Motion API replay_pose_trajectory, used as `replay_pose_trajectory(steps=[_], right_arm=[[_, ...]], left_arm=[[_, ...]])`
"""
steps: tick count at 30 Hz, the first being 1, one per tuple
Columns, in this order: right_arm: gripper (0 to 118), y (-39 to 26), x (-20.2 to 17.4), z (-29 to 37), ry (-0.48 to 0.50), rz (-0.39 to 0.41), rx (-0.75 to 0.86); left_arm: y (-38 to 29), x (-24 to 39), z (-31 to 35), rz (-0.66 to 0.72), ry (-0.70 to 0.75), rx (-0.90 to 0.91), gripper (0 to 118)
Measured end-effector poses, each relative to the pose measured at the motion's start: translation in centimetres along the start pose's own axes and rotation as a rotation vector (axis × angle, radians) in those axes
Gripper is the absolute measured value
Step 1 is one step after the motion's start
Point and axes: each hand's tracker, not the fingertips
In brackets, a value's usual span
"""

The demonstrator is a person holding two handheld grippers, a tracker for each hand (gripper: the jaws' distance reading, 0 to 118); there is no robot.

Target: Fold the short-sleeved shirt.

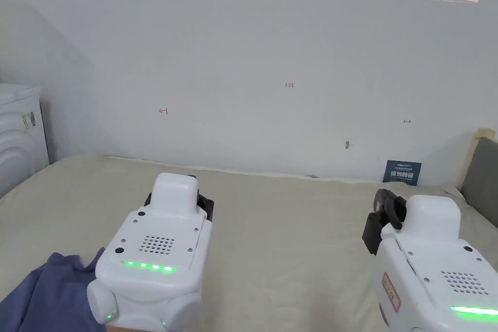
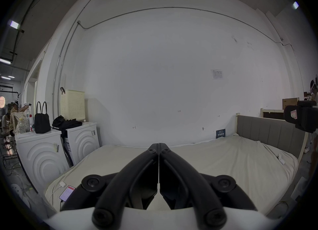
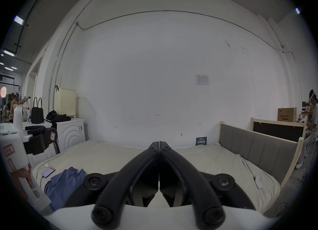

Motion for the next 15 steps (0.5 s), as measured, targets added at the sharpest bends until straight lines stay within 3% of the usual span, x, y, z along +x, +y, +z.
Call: replay_pose_trajectory(steps=[15], right_arm=[[0, -0.1, -2.0, -0.5, 0.032, 0.026, 0.001]], left_arm=[[-0.5, -1.5, -0.1, 0.013, 0.022, -0.010, 0]])
